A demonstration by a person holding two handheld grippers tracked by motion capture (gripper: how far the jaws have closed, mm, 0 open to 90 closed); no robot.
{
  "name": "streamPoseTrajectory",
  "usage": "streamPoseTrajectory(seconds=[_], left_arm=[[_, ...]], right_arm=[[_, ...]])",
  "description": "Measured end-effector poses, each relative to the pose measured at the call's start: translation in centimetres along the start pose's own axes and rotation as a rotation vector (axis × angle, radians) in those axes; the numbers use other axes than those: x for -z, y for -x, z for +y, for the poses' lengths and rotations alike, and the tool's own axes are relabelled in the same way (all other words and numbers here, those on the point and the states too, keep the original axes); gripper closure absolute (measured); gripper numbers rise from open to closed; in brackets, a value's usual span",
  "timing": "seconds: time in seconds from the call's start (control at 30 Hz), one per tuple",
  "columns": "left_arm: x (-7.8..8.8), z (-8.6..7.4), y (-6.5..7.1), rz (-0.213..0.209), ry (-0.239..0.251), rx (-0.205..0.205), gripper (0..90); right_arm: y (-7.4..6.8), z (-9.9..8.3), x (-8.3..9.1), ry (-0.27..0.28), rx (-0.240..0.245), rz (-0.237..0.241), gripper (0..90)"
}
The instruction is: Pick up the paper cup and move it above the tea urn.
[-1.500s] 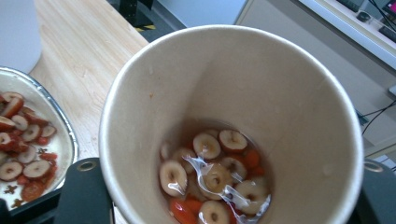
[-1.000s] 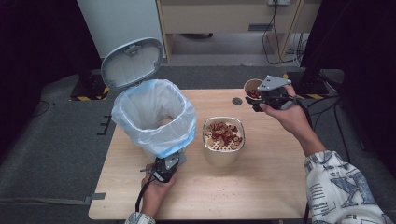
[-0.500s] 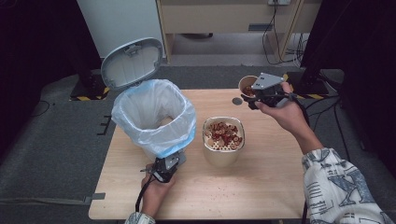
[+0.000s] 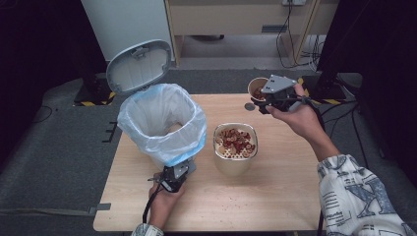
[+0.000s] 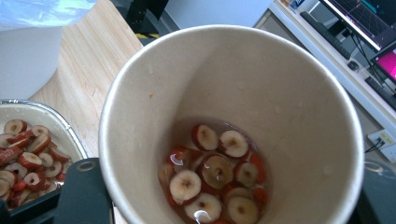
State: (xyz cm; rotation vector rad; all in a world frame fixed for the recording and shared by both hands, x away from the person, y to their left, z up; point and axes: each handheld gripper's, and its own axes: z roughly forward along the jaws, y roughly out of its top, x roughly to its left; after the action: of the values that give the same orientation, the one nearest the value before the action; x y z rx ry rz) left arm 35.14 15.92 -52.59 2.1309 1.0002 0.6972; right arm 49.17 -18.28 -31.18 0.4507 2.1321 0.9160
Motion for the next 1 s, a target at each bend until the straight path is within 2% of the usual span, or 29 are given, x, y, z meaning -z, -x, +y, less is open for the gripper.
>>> streamPoseTrajectory(seconds=[0.17,0.23,0.27,0.4,0.53,1.0], left_arm=[[0.0,0.0,0.0,0.0,0.0,0.0,89.5],[0.0,0.0,0.0,0.0,-0.001,-0.002,89.5],[0.1,0.0,-0.1,0.003,-0.017,-0.02,89.5],[0.0,0.0,-0.1,0.003,-0.01,-0.011,89.5],[0.0,0.0,-0.1,0.002,-0.009,-0.01,89.5],[0.0,0.0,-0.1,0.002,-0.011,-0.01,89.5]], right_arm=[[0.1,0.3,0.1,-0.002,0.007,-0.008,32.2],[0.0,0.7,0.2,-0.003,0.028,-0.009,32.2],[0.0,0.7,0.2,-0.003,0.028,-0.009,32.2],[0.1,0.9,0.3,-0.002,0.022,-0.013,32.2],[-0.3,1.4,0.3,0.002,0.043,-0.002,32.2],[-0.4,2.1,0.2,0.004,0.058,-0.006,32.1]])
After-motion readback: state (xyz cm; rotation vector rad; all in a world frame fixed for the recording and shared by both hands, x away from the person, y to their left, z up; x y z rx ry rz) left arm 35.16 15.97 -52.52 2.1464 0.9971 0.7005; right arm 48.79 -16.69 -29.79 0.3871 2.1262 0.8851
